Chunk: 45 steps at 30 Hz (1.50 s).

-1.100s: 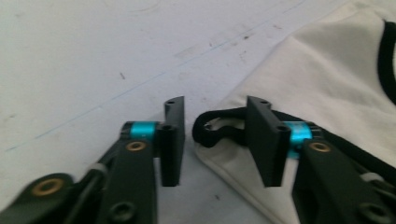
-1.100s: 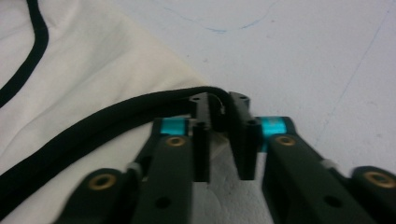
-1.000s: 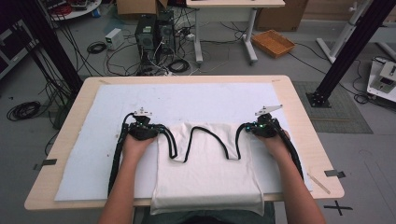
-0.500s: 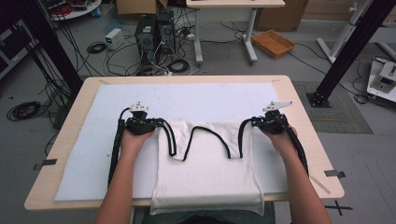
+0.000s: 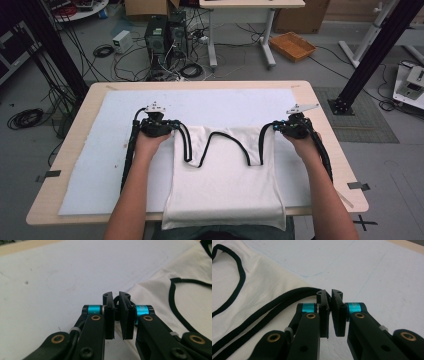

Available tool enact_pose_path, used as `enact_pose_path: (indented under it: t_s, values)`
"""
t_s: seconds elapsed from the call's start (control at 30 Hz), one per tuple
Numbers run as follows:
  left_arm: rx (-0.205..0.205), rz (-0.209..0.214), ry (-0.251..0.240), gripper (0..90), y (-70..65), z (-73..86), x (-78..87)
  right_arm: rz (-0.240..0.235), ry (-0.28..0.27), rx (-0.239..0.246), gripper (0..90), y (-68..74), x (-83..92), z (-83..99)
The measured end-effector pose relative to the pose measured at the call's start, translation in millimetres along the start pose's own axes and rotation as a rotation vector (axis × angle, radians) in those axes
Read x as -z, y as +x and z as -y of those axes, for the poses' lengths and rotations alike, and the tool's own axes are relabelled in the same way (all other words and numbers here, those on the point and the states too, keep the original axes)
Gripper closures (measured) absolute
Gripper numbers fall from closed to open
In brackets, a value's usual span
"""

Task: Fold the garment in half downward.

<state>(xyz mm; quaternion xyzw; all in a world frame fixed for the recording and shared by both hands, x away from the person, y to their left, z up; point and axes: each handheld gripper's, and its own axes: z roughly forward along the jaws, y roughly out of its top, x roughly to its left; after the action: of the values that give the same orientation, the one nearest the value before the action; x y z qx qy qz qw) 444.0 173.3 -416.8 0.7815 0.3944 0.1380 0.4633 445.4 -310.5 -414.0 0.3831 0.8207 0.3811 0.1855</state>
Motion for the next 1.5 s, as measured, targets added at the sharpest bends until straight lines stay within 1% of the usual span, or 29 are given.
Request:
enact_pose_path:
  t_s: [0.03, 0.07, 0.13, 0.17, 0.2, 0.23, 0.27, 0.33, 0.37, 0.4, 0.43, 0.5, 0.57, 0.6, 0.63, 0.67, 0.73, 0.8, 0.83, 0.9, 0.93, 1.1, 1.17, 1.23, 1.3, 1.33, 1.4, 1.43, 1.5]
  values:
    - [-0.003, -0.004, 0.023, 83.4, 0.5, -2.9, -1.6, 0.005, 0.003, -0.005, 86.2, -1.0, 0.3, -1.0]
    - [-0.011, -0.006, 0.025, 83.4, 0.4, -5.6, -2.8, 0.002, 0.001, -0.007, 86.2, -2.5, 0.2, -2.3]
    - [-0.015, -0.009, 0.02, 83.4, 0.4, -10.9, -5.5, 0.004, -0.007, -0.007, 86.2, -5.7, 0.0, -5.4]
    - [-0.029, -0.021, -0.001, 83.4, 0.1, -12.8, -6.8, 0.006, -0.006, -0.011, 86.2, -6.6, 0.0, -7.0]
    - [-0.017, -0.018, -0.006, 83.4, 1.7, -15.6, -8.4, 0.007, -0.004, -0.017, 86.2, -7.5, 0.0, -9.5]
    - [-0.01, -0.018, 0.012, 83.5, 3.6, -18.7, -10.5, 0.011, -0.016, -0.019, 86.2, -8.9, 0.0, -12.2]
    - [-0.016, -0.024, 0.018, 83.4, 4.6, -21.3, -12.0, 0.005, -0.016, -0.022, 86.2, -11.4, -0.8, -15.0]
    - [-0.022, -0.028, 0.002, 83.5, 6.9, -25.7, -14.6, 0.01, -0.004, -0.02, 86.2, -13.7, -3.1, -20.6]
    - [-0.031, -0.042, -0.019, 83.5, 7.9, -26.4, -15.6, 0.011, -0.003, -0.022, 86.2, -14.9, -4.4, -23.3]
    - [-0.02, -0.042, -0.021, 83.5, 10.3, -27.5, -17.2, 0.016, -0.001, -0.018, 86.2, -16.5, -5.6, -26.1]
    - [-0.005, -0.044, 0.0, 83.5, 13.3, -29.2, -19.6, 0.015, -0.008, -0.023, 86.2, -17.9, -6.6, -28.5]
    - [-0.005, -0.054, 0.015, 83.5, 17.4, -31.4, -23.7, 0.015, -0.005, -0.032, 86.1, -21.7, -9.1, -33.9]
    - [0.012, -0.054, 0.001, 83.5, 18.7, -34.2, -26.3, 0.021, -0.002, -0.035, 86.1, -24.6, -11.1, -38.2]
    - [0.009, -0.051, -0.004, 83.5, 18.6, -36.4, -27.0, 0.028, -0.008, -0.034, 86.2, -26.3, -11.9, -40.8]
    - [0.004, -0.05, -0.027, 83.5, 17.6, -37.2, -27.5, 0.028, -0.009, -0.04, 86.2, -28.0, -12.6, -43.1]
    - [-0.007, -0.054, -0.046, 83.5, 17.0, -39.1, -27.7, 0.03, 0.005, -0.044, 86.1, -29.3, -13.4, -45.3]
    - [-0.007, -0.053, -0.03, 83.5, 18.7, -43.2, -29.5, 0.052, 0.019, -0.024, 86.1, -32.3, -14.8, -51.9]
    - [0.002, -0.061, -0.033, 83.4, 21.9, -48.0, -31.3, 0.063, 0.012, -0.023, 86.1, -35.7, -14.1, -57.4]
    - [0.004, -0.063, -0.039, 83.5, 22.9, -50.4, -31.2, 0.067, 0.02, -0.03, 86.1, -37.5, -13.7, -60.3]
    - [0.002, -0.063, -0.066, 83.4, 21.7, -54.0, -29.0, 0.067, 0.009, -0.032, 86.1, -40.1, -12.0, -64.7]
    - [-0.004, -0.054, -0.073, 83.4, 20.6, -54.8, -26.4, 0.068, -0.002, -0.032, 86.1, -40.2, -10.3, -66.0]
    - [-0.022, -0.021, -0.035, 83.2, 16.0, -54.3, -19.8, 0.032, -0.038, -0.036, 86.1, -37.8, -2.6, -61.6]
    - [-0.038, -0.024, -0.072, 83.2, 12.2, -51.2, -16.3, 0.019, -0.051, -0.038, 86.0, -35.9, 1.2, -57.4]
    - [-0.03, -0.018, -0.083, 83.2, 9.9, -47.6, -13.5, 0.01, -0.056, -0.038, 86.1, -33.9, 4.6, -54.1]
    - [-0.03, -0.01, -0.08, 83.2, 8.6, -44.3, -9.9, -0.002, -0.07, -0.032, 86.1, -30.8, 10.3, -53.0]
    - [-0.023, -0.006, -0.071, 83.1, 7.6, -44.1, -8.1, 0.003, -0.096, -0.021, 86.1, -28.1, 13.3, -52.2]
    - [-0.033, -0.008, -0.065, 83.1, 5.1, -44.9, -3.3, -0.009, -0.101, -0.014, 86.0, -25.2, 18.0, -51.8]
    - [-0.037, -0.004, -0.071, 83.0, 3.5, -45.6, -0.4, -0.01, -0.108, -0.01, 86.1, -23.9, 20.4, -50.9]
    - [-0.053, -0.004, -0.114, 83.0, -1.6, -43.4, 6.5, -0.016, -0.124, -0.011, 86.1, -22.2, 26.0, -48.4]
